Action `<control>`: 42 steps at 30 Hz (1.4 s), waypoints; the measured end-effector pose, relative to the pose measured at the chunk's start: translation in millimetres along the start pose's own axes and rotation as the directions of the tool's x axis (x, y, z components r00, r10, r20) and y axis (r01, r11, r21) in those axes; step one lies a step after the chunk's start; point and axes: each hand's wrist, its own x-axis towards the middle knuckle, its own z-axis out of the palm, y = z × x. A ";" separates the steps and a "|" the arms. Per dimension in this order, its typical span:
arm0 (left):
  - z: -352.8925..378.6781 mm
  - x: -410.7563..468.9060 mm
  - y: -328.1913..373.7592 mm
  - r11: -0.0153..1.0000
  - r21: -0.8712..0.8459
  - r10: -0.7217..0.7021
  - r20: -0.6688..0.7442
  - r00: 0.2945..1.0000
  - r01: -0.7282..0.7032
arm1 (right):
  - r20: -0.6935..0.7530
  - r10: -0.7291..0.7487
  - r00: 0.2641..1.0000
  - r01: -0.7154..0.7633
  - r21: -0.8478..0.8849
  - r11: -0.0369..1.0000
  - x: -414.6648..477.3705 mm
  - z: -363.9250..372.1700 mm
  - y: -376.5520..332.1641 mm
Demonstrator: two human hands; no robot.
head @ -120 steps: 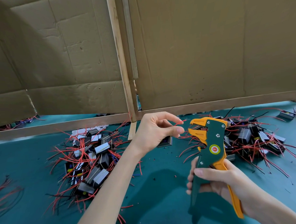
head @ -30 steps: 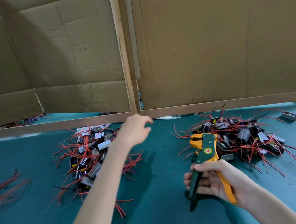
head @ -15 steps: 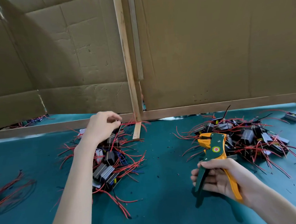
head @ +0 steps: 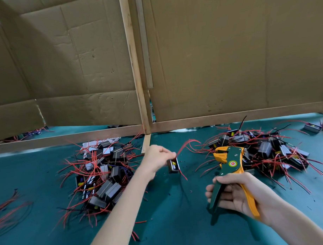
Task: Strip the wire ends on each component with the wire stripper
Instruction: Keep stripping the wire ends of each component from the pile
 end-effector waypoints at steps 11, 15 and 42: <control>-16.6 -0.9 6.0 0.680 0.612 0.272 0.302 0.914 -0.405 | 0.012 -0.001 1.000 0.000 0.034 0.999 0.4 -1.9 -1.3; -16.5 -3.9 7.1 0.729 0.547 0.273 0.318 0.908 -0.411 | 0.015 0.002 1.000 -0.002 0.026 1.000 -0.9 -0.8 -1.8; -0.3 -5.9 -3.1 0.906 0.182 0.231 0.546 0.805 -0.383 | -0.009 -0.001 1.000 0.001 0.027 1.000 -1.0 -0.6 -3.6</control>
